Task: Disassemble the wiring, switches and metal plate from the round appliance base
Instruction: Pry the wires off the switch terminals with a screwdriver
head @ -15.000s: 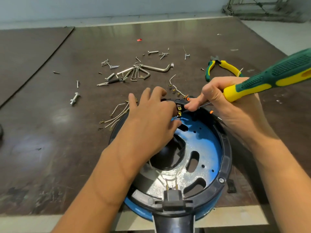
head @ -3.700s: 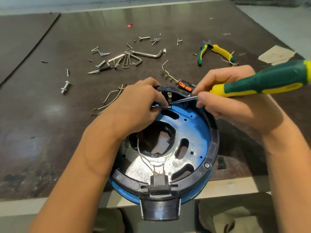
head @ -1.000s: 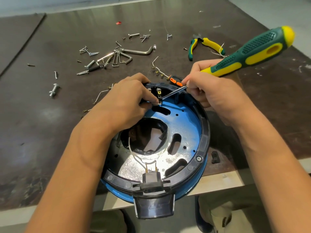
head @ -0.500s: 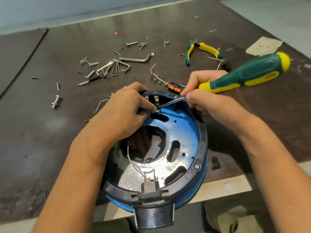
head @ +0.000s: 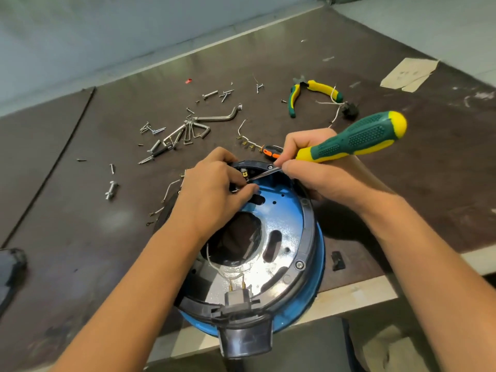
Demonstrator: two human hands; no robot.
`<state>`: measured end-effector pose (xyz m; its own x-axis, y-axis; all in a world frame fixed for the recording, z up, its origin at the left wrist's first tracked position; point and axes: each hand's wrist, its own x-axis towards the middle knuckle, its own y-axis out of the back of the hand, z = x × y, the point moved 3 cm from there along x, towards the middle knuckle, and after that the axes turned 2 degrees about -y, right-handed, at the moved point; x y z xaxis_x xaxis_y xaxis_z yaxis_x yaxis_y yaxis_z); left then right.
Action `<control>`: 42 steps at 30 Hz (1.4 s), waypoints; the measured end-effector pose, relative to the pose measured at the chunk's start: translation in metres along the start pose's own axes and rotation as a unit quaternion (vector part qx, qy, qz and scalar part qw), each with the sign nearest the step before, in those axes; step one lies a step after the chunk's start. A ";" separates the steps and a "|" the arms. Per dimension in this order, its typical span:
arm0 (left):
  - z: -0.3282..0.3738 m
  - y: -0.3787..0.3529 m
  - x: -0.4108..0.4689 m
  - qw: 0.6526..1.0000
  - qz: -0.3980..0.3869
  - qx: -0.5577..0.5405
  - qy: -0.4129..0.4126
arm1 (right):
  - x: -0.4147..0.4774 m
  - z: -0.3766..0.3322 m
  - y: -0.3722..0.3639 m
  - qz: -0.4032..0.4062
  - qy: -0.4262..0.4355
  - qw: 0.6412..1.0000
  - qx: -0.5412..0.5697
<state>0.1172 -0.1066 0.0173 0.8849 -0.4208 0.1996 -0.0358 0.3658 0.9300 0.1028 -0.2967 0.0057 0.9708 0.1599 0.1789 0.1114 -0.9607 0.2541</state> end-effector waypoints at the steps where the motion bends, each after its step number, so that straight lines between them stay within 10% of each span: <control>1: 0.000 -0.001 0.000 1.000 0.005 -0.001 0.003 | 0.000 0.001 -0.001 0.008 -0.013 1.000 0.017; 42: -0.008 -0.005 0.003 0.995 0.018 -0.064 0.068 | 0.027 -0.024 -0.019 0.103 -0.157 0.980 0.069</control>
<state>0.1237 -0.1029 0.0108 0.9390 -0.2923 0.1811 -0.0175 0.4853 0.8742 0.1220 -0.2684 0.0281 0.9909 -0.0968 -0.0939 -0.0863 -0.9903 0.1092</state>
